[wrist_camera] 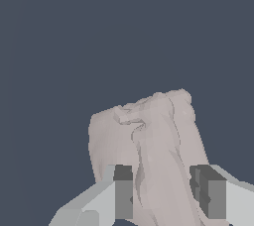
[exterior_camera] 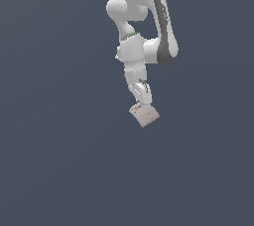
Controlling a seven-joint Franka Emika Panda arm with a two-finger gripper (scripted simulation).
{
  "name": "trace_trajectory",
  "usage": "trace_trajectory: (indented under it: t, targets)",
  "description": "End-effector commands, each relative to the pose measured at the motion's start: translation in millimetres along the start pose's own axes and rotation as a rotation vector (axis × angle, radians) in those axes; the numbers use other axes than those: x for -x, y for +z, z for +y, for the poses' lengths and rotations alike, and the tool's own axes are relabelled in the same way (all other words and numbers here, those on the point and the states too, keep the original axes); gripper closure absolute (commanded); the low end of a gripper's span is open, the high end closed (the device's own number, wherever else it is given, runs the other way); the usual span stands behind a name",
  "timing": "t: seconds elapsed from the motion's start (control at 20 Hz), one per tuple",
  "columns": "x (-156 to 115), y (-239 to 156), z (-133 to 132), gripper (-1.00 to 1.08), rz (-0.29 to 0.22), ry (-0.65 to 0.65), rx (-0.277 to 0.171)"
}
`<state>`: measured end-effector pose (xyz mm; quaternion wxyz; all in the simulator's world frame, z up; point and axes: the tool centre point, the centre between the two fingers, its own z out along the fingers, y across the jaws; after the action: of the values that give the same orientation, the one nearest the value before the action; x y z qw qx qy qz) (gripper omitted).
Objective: Pick up the object and move it to a goal position.
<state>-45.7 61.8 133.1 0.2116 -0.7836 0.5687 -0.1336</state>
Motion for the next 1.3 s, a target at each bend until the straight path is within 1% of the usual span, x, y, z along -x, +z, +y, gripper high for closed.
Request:
trace_trajectory:
  t: [0.0,0.4,1.25]
  targets:
    - [-4,-18,-10,1.08,-0.001,0.002,-0.001]
    - [-17,-72,-41,1.08,0.000,0.003,0.000]
    - [-53,-207,-121,1.08,0.004,0.002,0.004]
